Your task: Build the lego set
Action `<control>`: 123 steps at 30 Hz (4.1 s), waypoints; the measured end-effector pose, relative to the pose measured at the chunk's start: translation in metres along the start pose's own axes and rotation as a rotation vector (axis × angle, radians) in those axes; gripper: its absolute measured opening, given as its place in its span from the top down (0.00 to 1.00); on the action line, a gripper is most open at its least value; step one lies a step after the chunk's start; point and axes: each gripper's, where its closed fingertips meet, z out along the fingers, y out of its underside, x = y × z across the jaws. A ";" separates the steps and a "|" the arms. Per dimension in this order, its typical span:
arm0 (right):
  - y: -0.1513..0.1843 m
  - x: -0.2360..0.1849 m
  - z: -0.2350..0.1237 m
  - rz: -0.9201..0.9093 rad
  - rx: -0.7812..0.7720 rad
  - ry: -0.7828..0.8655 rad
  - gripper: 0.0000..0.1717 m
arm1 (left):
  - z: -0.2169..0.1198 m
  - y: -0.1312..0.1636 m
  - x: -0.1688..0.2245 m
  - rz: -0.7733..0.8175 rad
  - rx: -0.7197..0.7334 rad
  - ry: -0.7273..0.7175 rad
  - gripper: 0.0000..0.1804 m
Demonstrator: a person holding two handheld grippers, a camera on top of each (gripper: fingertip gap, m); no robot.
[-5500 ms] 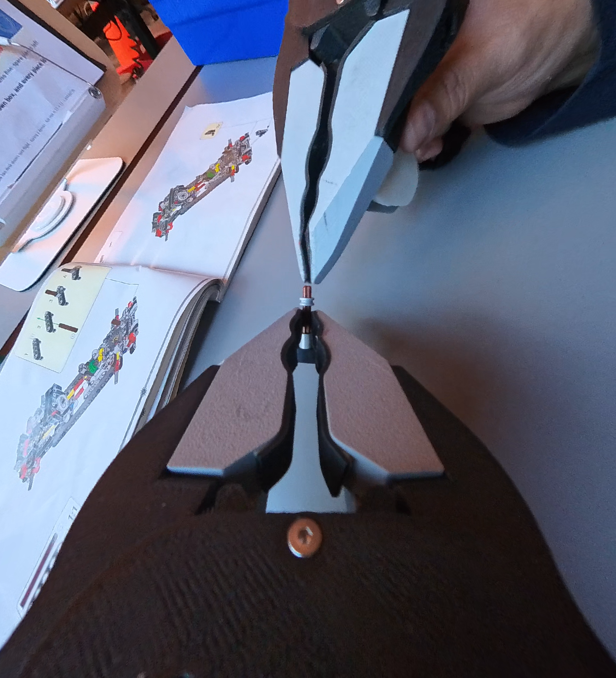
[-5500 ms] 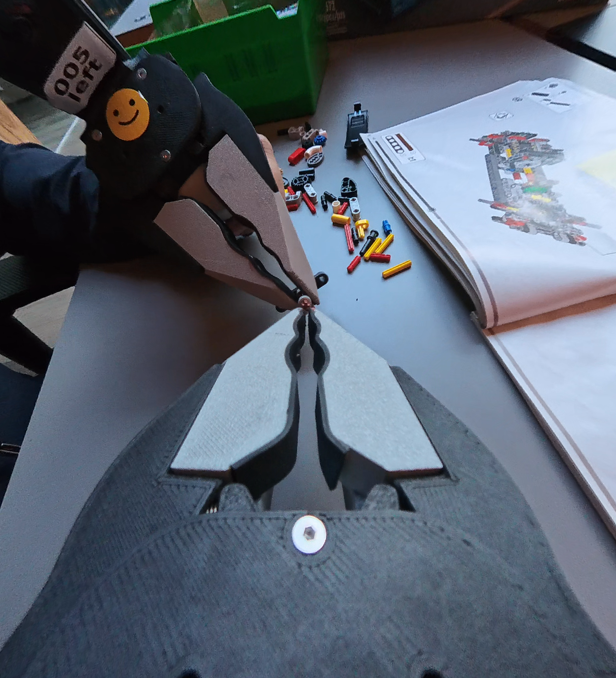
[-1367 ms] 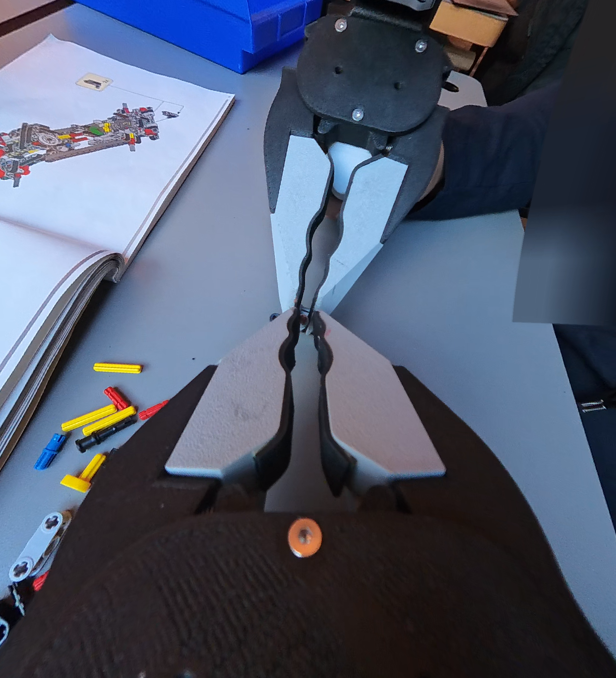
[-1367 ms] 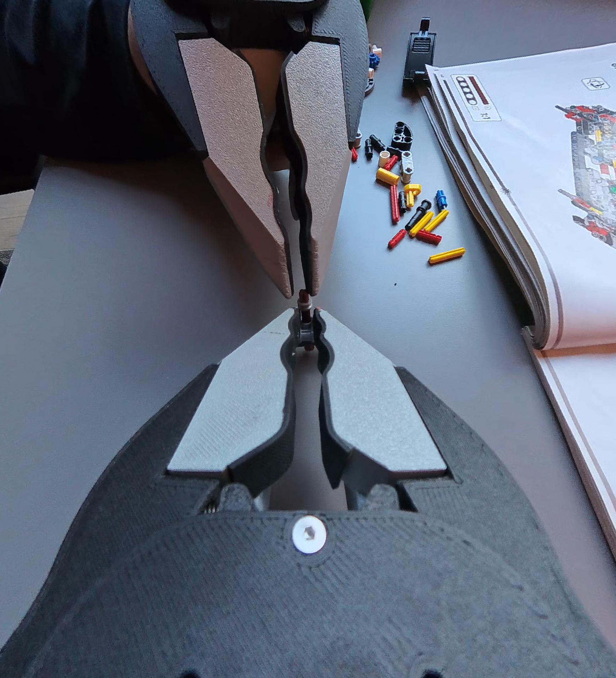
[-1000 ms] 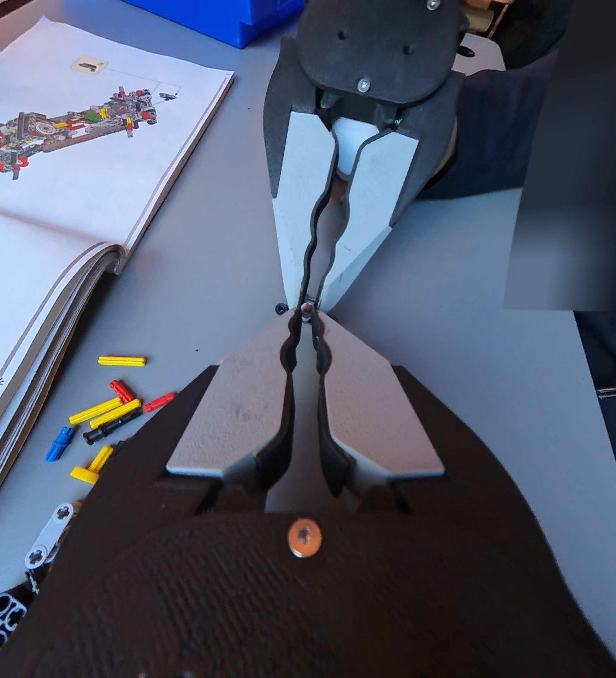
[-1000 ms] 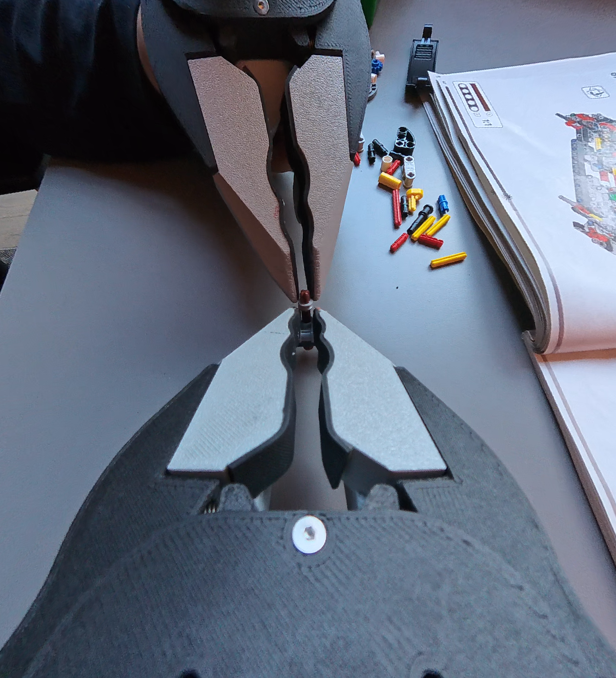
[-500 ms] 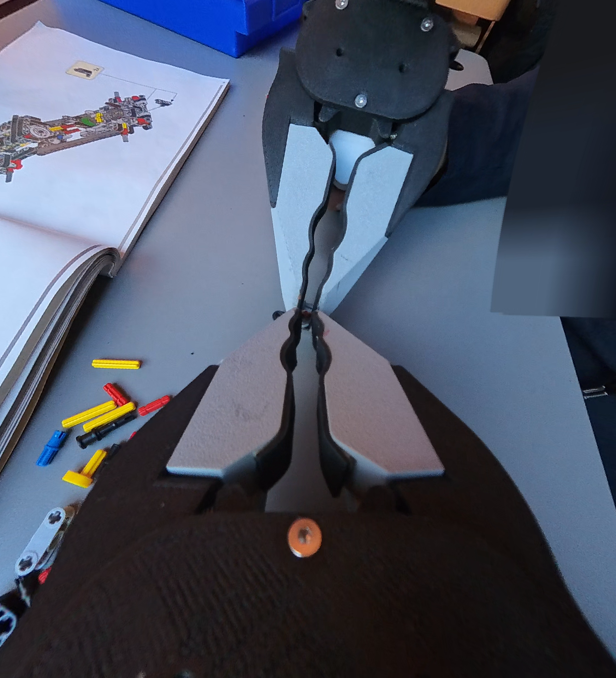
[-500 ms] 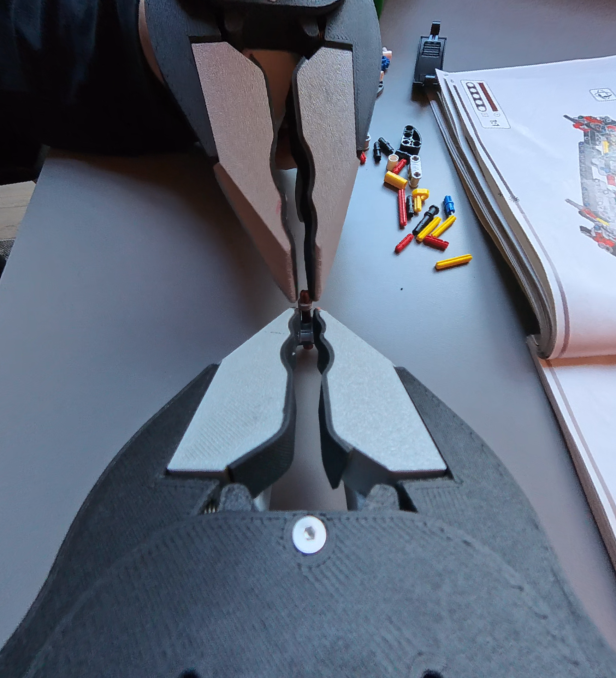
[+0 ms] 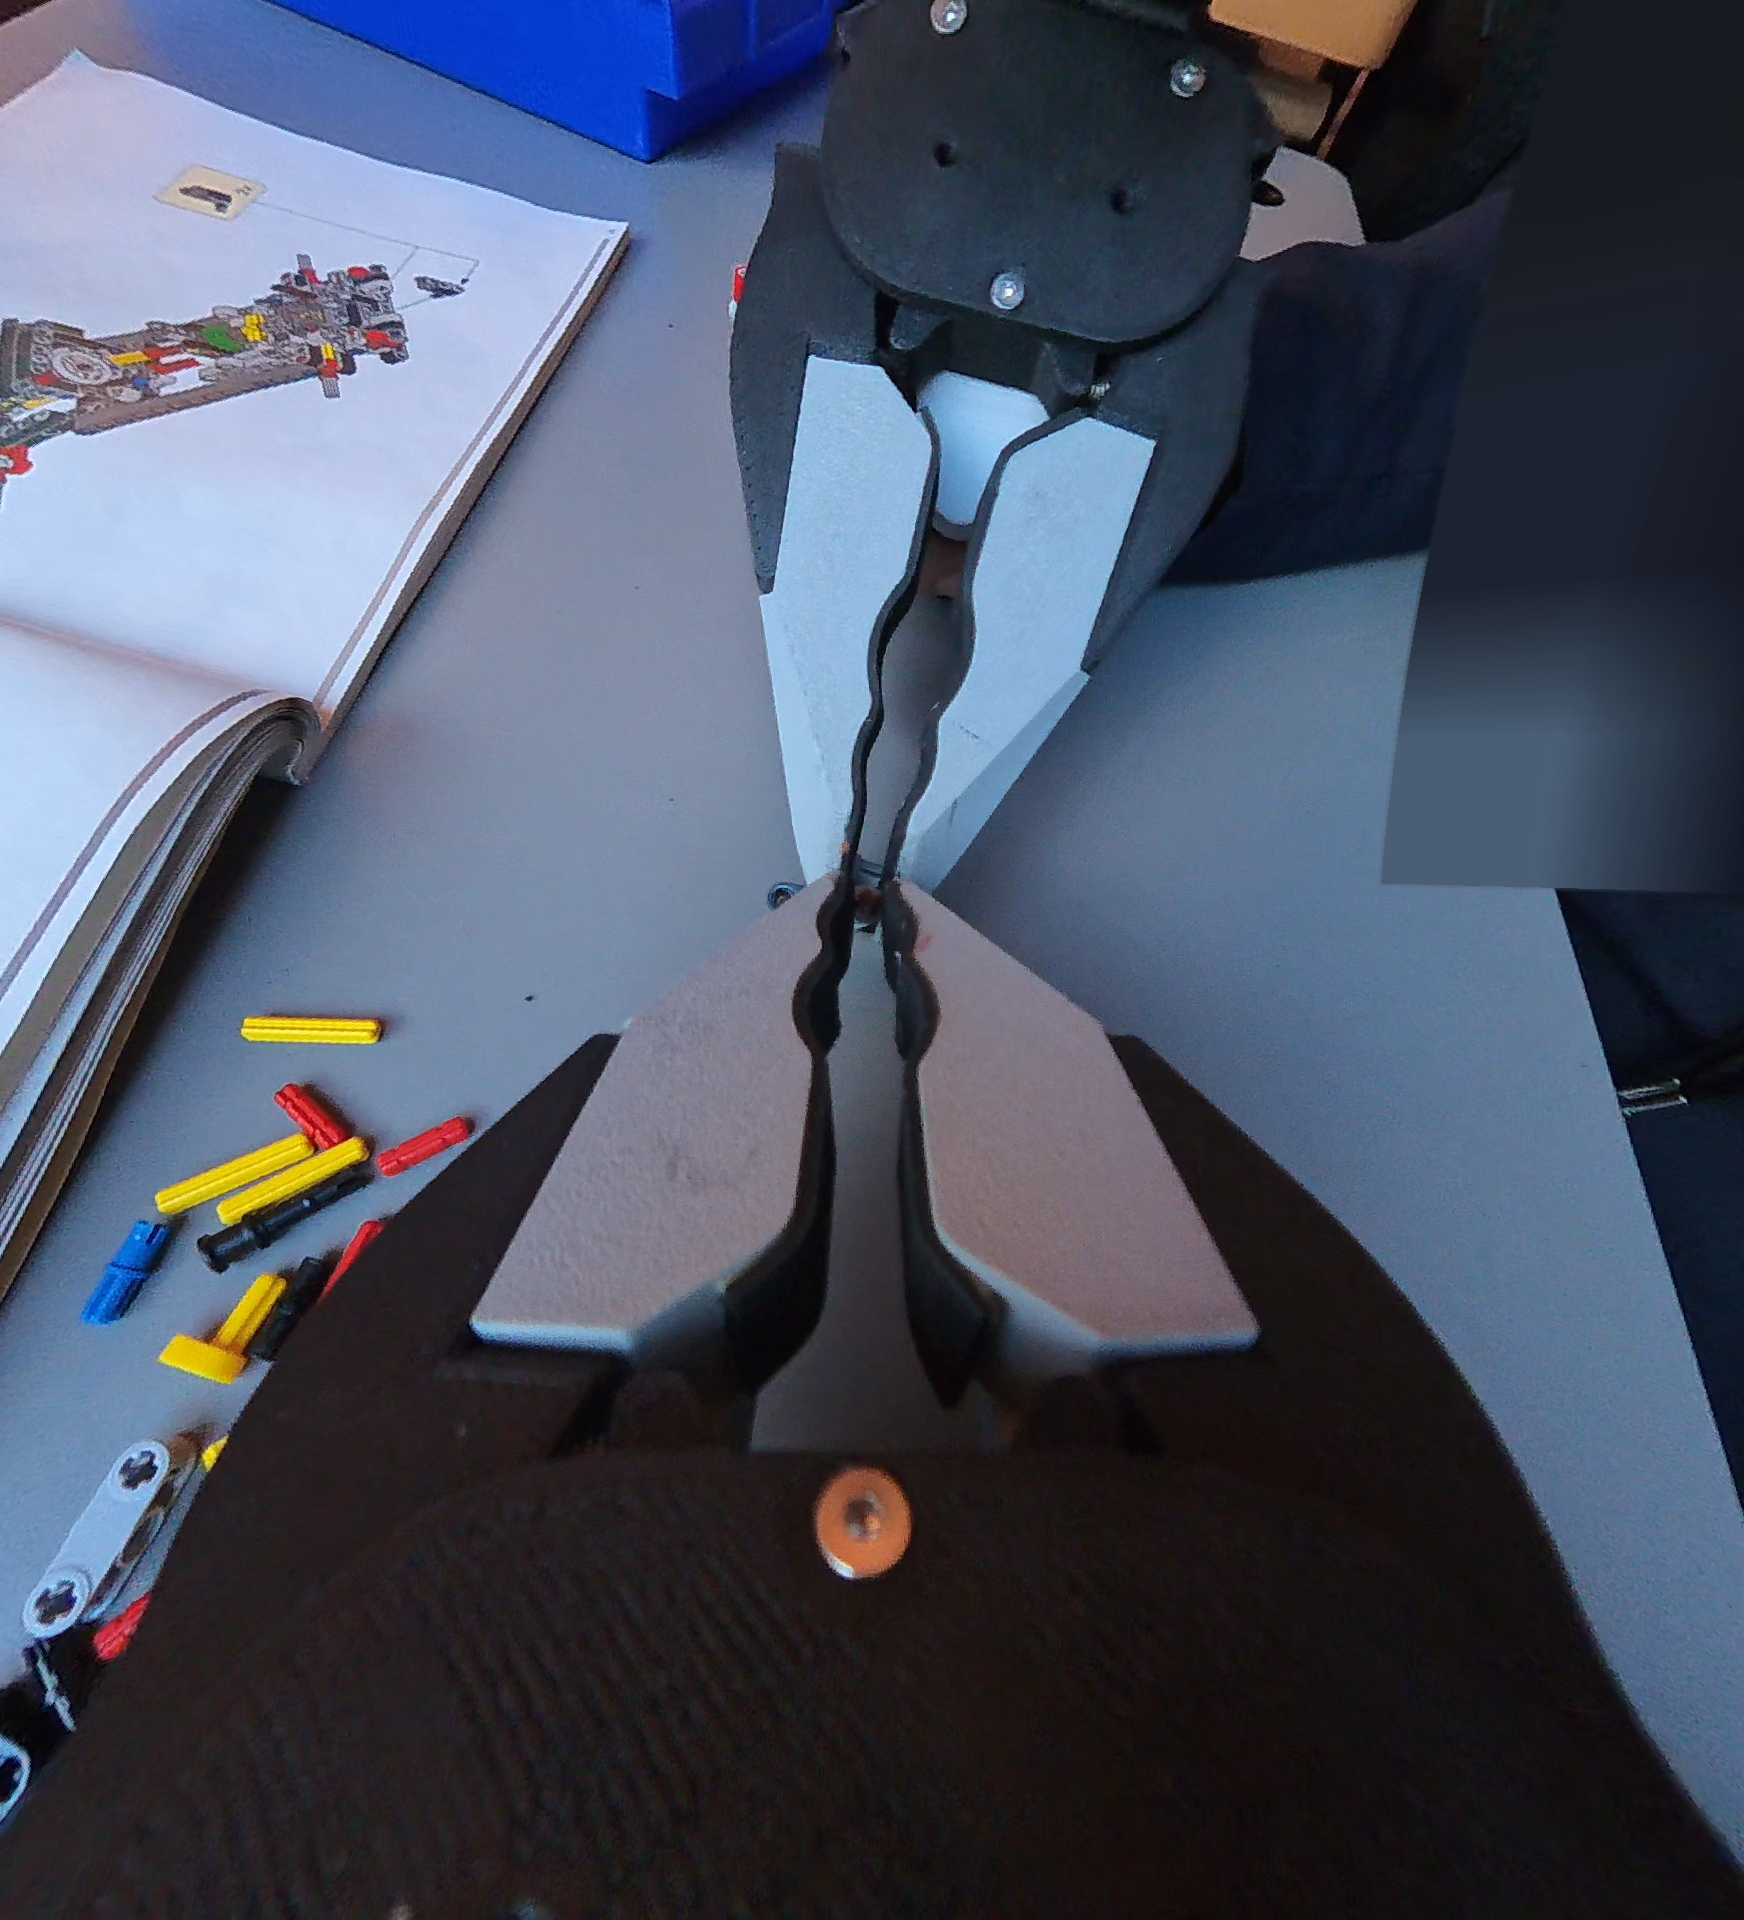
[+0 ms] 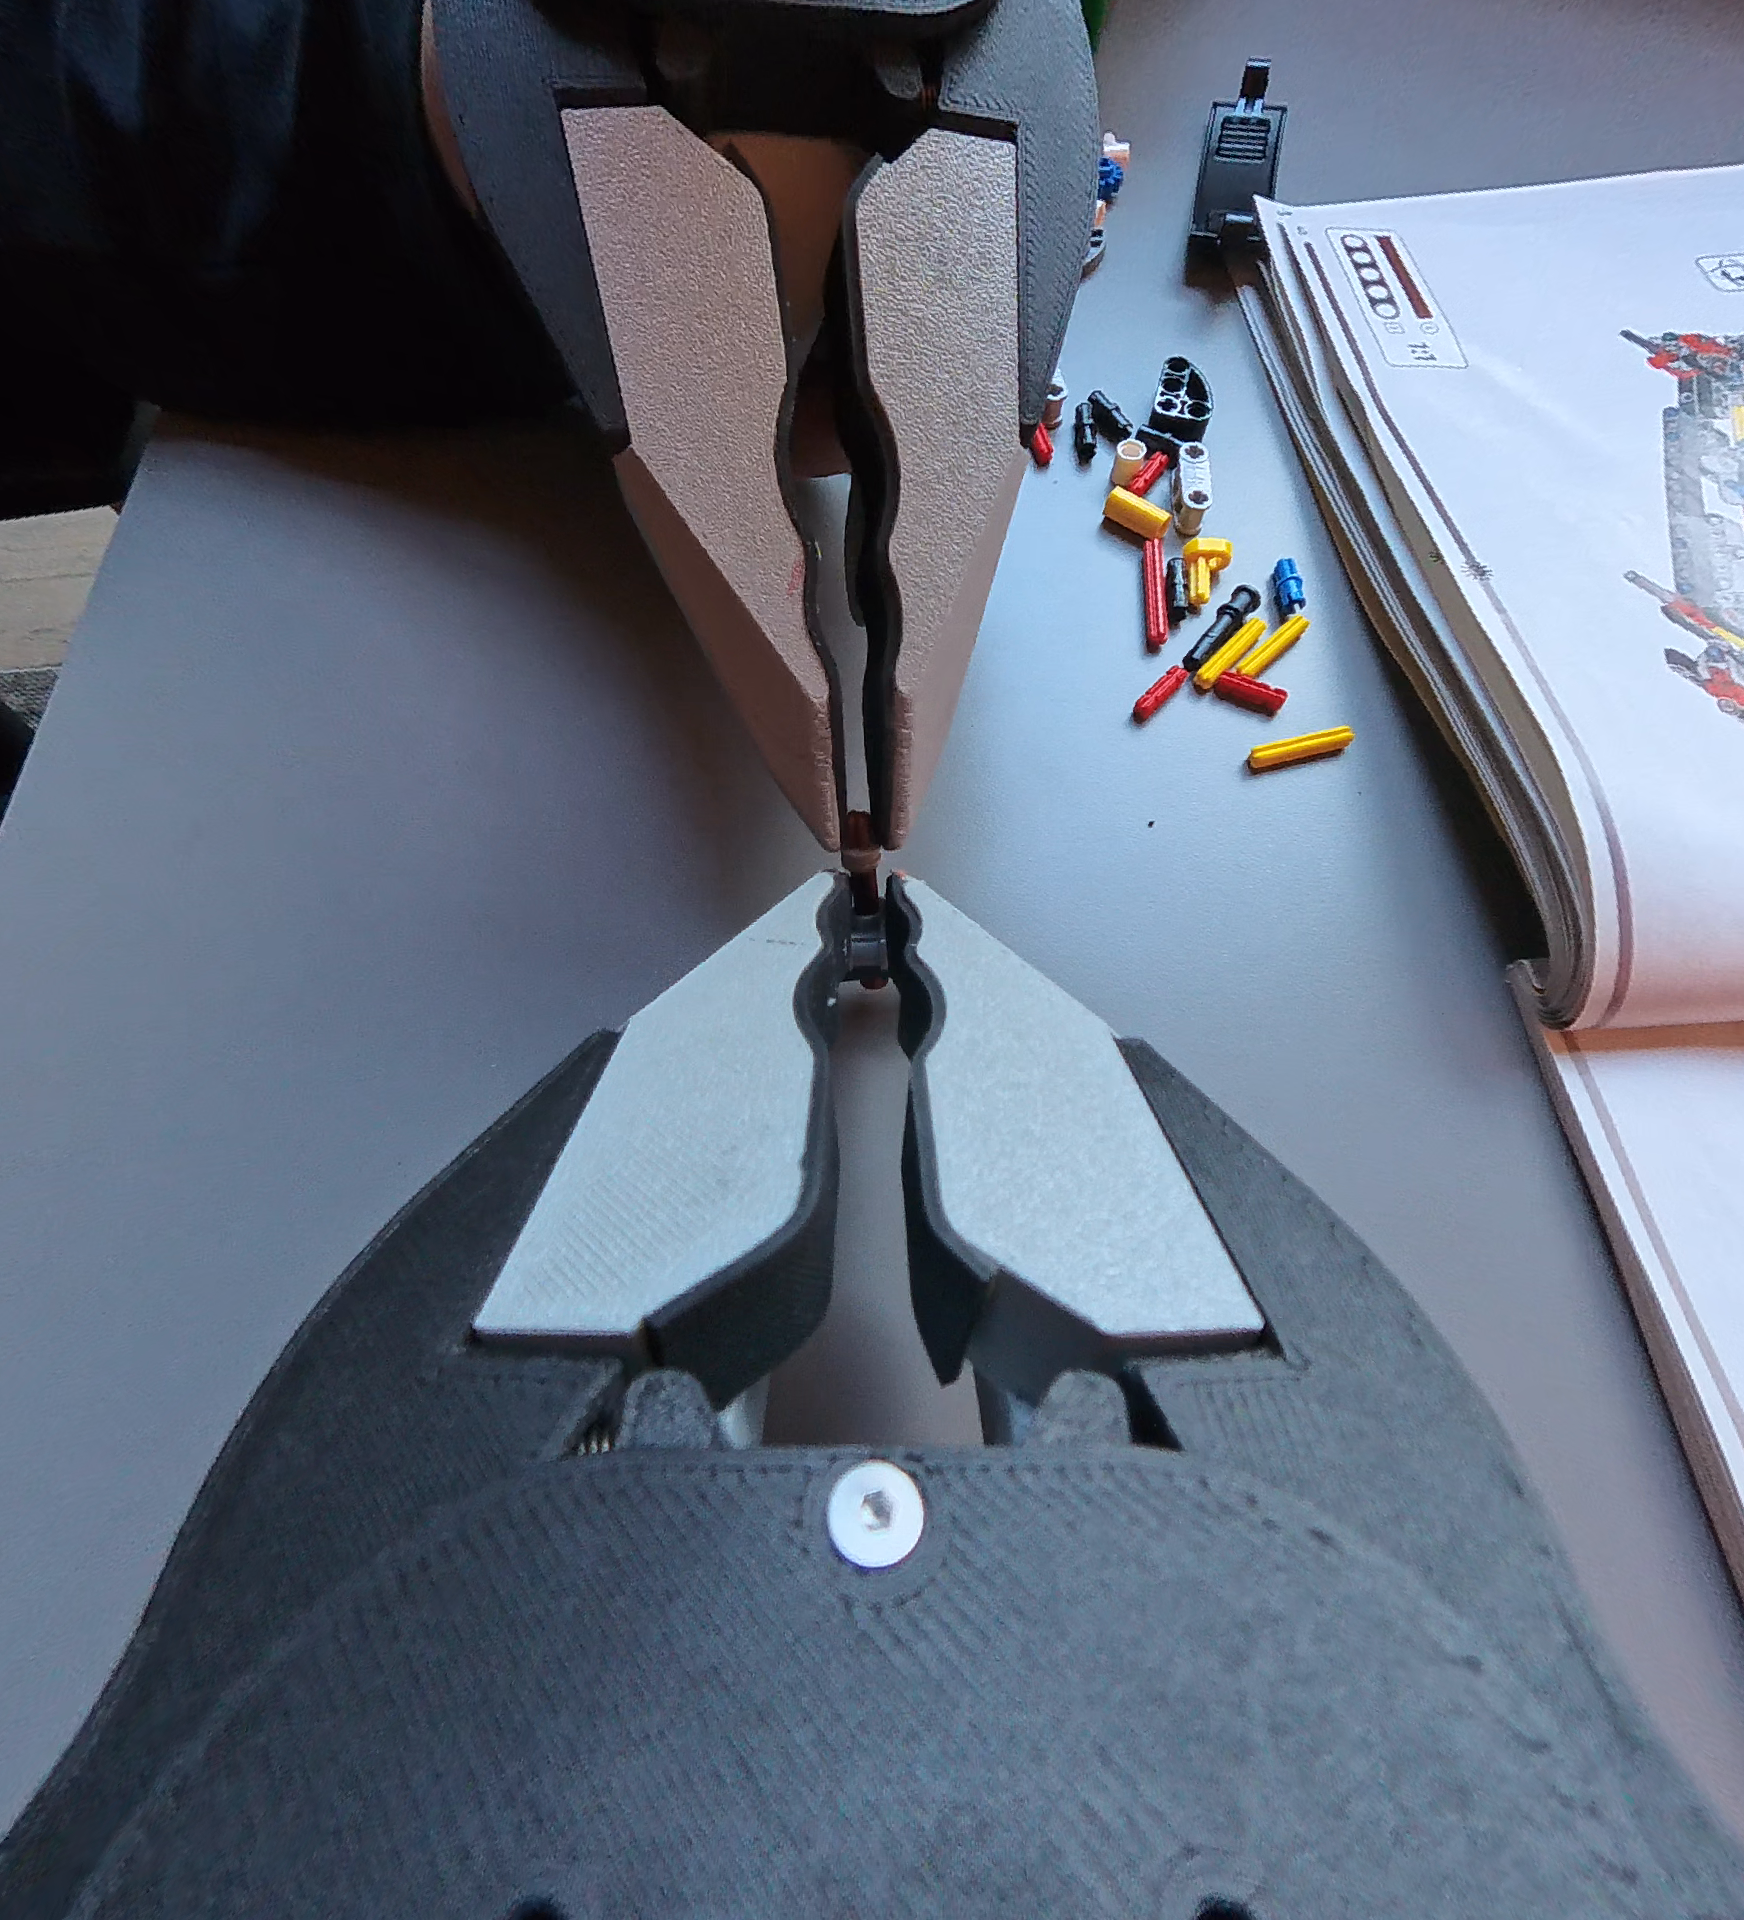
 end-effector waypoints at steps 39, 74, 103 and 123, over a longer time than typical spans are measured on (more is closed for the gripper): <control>-0.027 -0.001 -0.016 0.050 0.196 -0.043 0.99 | -0.011 -0.020 0.002 -0.051 0.153 0.044 0.99; -0.018 0.001 -0.009 0.000 0.132 -0.016 0.99 | -0.008 -0.010 -0.001 -0.038 0.084 -0.003 0.99; -0.013 0.009 -0.009 0.034 0.102 0.017 0.98 | -0.012 -0.017 -0.008 -0.085 0.131 -0.041 1.00; -0.023 0.018 -0.023 0.078 0.211 0.005 0.91 | -0.011 -0.015 -0.019 -0.094 0.128 -0.062 0.99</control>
